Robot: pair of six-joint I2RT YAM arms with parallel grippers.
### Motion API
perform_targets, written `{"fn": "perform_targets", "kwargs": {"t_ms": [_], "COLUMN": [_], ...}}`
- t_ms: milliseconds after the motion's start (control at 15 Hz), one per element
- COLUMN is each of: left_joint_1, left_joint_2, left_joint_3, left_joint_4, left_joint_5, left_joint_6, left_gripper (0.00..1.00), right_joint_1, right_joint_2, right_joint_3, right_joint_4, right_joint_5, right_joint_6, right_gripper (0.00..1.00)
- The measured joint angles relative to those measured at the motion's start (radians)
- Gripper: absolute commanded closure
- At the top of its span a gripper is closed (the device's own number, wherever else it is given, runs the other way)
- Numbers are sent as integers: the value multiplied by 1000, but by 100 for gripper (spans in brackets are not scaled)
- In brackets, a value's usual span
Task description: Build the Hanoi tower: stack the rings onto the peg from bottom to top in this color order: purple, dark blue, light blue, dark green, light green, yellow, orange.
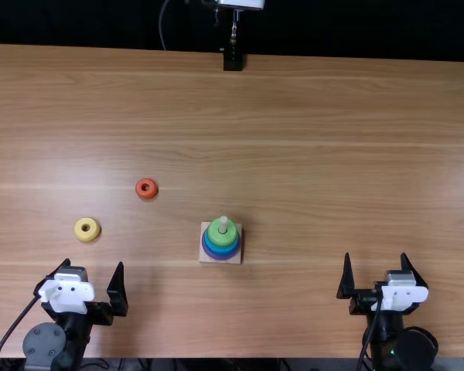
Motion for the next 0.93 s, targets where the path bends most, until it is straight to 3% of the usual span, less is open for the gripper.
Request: {"fn": "perform_targets", "kwargs": {"t_ms": [733,867,933], "left_joint_1": [0,-2,-2], "left_joint_2": [0,38,96], "left_joint_3": [19,123,192], "left_joint_4": [-26,-24,-19], "left_joint_5": [-3,-20,-28], "left_joint_6": [15,83,146], "left_gripper": [0,0,0], "right_joint_1": [0,0,0], "right_joint_2": [0,0,0], "right_joint_3": [0,0,0], "right_joint_4": [0,-1,0], "right_joint_5": [0,0,0], "right_joint_6": [0,0,0], "right_gripper": [0,0,0]}}
